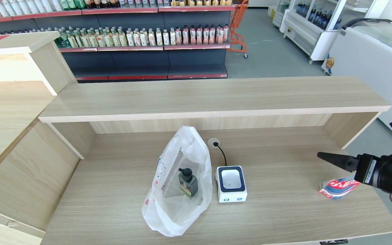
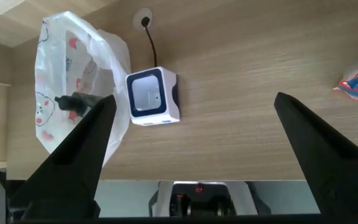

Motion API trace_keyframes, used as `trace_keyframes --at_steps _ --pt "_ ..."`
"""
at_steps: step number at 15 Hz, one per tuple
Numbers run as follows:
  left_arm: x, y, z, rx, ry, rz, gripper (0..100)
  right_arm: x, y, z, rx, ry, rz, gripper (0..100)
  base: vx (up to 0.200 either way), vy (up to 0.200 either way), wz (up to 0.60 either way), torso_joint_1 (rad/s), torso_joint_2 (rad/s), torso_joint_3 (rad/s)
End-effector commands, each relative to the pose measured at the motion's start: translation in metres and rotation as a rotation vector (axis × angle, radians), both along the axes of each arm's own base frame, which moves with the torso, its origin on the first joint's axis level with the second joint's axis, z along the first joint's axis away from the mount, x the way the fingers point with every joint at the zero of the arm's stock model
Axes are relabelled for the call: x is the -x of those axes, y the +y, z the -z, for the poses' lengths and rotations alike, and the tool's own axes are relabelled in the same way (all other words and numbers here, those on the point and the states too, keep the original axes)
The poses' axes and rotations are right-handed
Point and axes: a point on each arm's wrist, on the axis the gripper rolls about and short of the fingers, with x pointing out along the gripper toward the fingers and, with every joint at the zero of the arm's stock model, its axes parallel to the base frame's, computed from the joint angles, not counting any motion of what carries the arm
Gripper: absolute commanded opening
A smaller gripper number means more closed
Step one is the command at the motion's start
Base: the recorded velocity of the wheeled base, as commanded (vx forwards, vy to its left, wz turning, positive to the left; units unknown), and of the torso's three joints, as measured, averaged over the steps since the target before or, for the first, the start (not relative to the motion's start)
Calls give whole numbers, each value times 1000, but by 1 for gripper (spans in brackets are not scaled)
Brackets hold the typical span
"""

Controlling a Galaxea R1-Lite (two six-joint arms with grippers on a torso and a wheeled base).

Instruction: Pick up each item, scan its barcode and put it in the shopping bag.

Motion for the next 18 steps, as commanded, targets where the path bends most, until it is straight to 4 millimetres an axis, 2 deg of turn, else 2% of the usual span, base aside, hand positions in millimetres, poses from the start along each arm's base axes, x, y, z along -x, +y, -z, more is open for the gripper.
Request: trace_keyframes --at_steps 1,9,14,18 --pt "0 0 0 1 -1 0 100 3 -1 -6 -2 -8 1 100 0 -200 0 2 2 7" --pt "0 0 0 19 -1 -3 100 5 -2 -15 -205 174 151 100 0 -200 0 2 -1 5" --pt "0 0 0 -2 -1 0 100 6 -2 -11 -260 217 232 100 0 0 0 0 0 0" --pt "0 0 0 -5 0 0 100 6 -3 -13 -332 255 291 100 -200 0 0 1 2 1"
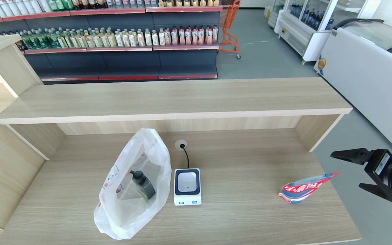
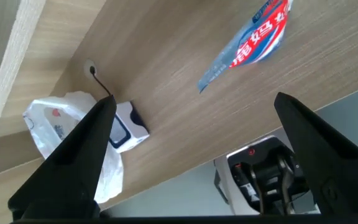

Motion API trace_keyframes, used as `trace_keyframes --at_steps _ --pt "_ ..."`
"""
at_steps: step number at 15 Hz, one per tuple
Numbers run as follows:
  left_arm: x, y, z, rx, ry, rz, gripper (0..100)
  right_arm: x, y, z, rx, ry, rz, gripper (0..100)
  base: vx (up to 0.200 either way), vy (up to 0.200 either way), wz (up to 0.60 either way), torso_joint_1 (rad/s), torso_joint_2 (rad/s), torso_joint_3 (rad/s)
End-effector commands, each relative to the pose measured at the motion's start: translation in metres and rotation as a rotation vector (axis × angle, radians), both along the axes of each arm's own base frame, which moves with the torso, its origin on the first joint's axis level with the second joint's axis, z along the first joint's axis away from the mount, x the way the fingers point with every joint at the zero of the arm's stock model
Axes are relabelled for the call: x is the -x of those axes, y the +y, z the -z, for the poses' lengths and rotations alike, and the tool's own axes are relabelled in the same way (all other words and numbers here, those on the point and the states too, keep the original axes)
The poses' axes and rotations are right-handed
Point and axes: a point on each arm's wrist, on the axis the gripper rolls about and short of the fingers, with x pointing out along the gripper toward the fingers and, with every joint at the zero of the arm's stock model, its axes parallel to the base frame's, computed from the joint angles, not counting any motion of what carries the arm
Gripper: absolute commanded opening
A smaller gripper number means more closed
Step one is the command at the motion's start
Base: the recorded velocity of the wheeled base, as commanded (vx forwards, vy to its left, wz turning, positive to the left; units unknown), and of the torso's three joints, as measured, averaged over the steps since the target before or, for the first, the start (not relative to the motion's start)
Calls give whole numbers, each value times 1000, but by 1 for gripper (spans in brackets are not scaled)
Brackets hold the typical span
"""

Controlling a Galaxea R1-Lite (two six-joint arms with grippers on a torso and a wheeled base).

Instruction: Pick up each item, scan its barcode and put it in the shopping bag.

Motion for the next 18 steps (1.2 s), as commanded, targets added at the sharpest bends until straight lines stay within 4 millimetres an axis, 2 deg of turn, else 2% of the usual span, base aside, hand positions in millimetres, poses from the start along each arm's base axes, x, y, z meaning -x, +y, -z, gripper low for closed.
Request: trace_keyframes --at_steps 1,2,5,8,14,16,18 --pt "0 0 0 1 0 -1 100 -4 0 -2 -27 15 34 100 -200 0 0 7 7 2" --pt "0 0 0 2 0 -1 100 -7 -1 -1 -31 39 72 100 -200 0 0 22 2 -12" --pt "0 0 0 2 0 -1 100 -16 -3 5 -14 75 178 100 0 0 0 0 0 0" --pt "0 0 0 1 0 -1 100 -23 -11 5 -44 82 245 100 0 -200 0 -4 -4 10" --pt "0 0 0 1 0 -1 100 -56 -32 7 -73 115 362 100 0 -200 0 10 6 1" --pt "0 0 0 2 0 -1 100 -66 -32 16 -72 149 364 100 0 0 0 0 0 0" --pt "0 0 0 2 0 -1 100 -84 -27 27 -101 194 366 100 0 0 0 0 0 0"
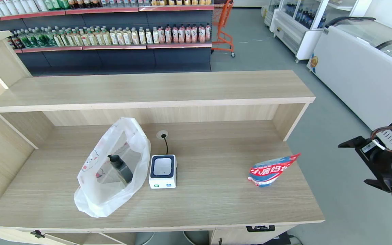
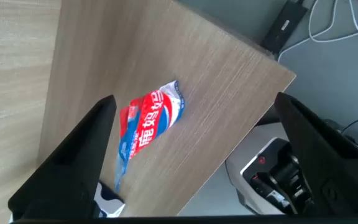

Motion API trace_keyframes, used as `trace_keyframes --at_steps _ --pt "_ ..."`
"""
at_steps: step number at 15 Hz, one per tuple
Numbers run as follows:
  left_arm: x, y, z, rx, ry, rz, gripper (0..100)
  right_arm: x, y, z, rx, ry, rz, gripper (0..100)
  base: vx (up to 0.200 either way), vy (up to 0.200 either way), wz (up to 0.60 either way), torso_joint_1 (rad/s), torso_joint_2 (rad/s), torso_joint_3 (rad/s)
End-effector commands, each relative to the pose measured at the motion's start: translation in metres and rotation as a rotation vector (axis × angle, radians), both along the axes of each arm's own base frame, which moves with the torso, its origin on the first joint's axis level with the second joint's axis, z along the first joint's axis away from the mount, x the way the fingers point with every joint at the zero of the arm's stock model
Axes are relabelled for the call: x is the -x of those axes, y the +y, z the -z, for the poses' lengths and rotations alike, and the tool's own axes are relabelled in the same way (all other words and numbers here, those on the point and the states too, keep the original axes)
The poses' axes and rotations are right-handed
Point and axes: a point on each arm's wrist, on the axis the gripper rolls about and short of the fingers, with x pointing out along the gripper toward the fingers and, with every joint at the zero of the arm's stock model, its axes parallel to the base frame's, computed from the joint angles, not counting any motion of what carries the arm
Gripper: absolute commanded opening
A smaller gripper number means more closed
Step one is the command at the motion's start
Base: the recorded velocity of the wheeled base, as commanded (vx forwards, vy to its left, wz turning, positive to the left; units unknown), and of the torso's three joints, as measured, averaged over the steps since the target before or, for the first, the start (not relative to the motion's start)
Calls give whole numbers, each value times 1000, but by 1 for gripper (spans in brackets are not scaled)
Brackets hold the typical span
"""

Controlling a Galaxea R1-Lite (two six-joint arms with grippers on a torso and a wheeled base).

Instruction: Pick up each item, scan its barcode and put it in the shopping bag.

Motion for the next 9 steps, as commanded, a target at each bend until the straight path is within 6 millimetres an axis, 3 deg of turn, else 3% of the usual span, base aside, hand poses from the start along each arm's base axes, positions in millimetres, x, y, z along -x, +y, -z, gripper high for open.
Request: trace_keyframes --at_steps 1,3,6,9 --pt "0 0 0 0 -1 0 100 -26 8 17 -29 63 -16 100 0 0 0 0 0 0" --pt "0 0 0 0 -1 0 100 -52 31 24 -69 74 -56 100 0 0 0 0 0 0" --pt "0 0 0 0 -1 0 100 -74 53 40 -89 111 -89 100 0 0 0 0 0 0" --pt "0 0 0 0 -1 0 100 -92 56 70 -64 180 -53 100 0 0 0 0 0 0"
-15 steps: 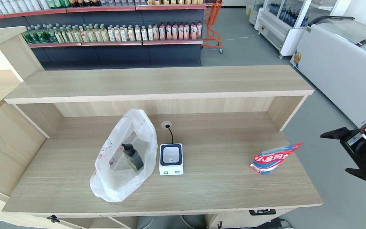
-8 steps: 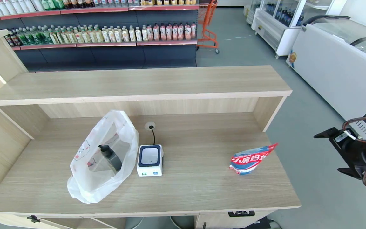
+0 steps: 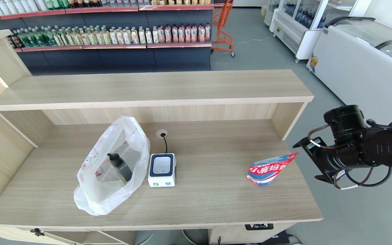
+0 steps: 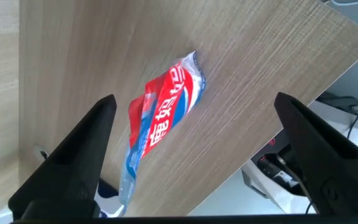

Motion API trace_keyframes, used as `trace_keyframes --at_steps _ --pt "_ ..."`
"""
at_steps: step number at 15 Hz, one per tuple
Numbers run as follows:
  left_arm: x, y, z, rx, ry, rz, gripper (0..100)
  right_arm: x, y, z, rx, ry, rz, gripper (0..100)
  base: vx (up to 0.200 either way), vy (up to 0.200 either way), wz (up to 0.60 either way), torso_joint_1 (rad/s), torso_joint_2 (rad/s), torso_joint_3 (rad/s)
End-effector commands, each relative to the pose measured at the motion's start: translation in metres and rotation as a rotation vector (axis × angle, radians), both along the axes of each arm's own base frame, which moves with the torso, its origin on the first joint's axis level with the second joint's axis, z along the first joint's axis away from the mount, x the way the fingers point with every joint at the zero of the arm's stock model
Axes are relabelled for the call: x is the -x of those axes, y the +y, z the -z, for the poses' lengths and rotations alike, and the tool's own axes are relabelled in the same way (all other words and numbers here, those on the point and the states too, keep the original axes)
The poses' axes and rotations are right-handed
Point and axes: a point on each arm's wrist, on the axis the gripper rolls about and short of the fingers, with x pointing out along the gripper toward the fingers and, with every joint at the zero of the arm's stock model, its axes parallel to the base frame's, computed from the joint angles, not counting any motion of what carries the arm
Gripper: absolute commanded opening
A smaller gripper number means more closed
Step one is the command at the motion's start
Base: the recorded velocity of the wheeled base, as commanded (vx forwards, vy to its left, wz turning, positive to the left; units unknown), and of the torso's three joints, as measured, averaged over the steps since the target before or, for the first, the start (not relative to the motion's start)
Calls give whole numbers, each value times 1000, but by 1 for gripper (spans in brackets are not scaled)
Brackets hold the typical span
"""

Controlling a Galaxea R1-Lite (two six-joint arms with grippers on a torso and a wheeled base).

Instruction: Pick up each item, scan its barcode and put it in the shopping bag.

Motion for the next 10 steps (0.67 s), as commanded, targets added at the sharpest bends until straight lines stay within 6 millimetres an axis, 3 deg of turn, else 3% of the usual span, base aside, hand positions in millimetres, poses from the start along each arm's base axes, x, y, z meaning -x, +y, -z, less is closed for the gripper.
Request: trace_keyframes --at_steps 1,8,9,10 --pt "0 0 0 0 -1 0 100 -20 6 39 33 101 6 100 0 0 0 0 0 0" --pt "0 0 0 0 -1 0 100 -42 39 78 94 73 -93 100 0 0 0 0 0 0" --pt "0 0 0 0 -2 0 100 -44 42 82 121 77 -109 0 0 0 0 0 0 0" --pt "0 0 0 0 -1 0 100 -48 44 82 132 71 -113 0 0 0 0 0 0 0"
